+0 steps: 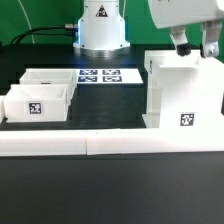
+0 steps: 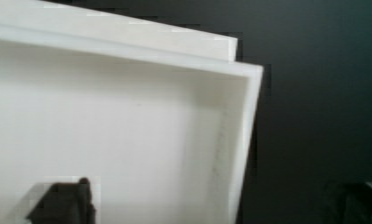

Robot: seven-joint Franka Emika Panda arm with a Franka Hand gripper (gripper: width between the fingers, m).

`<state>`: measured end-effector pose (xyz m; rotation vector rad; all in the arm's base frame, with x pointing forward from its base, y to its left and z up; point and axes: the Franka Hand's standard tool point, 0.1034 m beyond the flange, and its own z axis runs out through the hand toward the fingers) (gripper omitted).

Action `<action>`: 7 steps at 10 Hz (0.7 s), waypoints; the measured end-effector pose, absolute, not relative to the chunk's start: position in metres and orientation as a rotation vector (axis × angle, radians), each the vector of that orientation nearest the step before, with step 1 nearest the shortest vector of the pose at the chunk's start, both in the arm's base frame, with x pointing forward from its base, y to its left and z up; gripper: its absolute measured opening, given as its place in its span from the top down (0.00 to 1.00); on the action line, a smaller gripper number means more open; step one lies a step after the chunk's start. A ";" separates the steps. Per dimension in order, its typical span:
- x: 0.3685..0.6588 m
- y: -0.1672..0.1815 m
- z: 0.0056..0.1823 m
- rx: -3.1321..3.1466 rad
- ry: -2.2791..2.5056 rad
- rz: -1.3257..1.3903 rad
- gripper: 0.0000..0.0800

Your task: Assemble drawer

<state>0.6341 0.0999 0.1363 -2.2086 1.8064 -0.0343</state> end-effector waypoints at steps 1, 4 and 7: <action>0.631 0.096 0.142 -2.226 1.768 -0.063 0.19; 0.629 0.097 0.138 -2.318 1.658 -0.074 0.19; 0.620 0.088 0.149 -2.717 1.176 0.029 0.19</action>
Offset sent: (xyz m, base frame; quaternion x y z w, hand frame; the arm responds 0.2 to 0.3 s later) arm 0.0000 0.0000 0.0000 0.0000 0.0000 -0.1296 0.9916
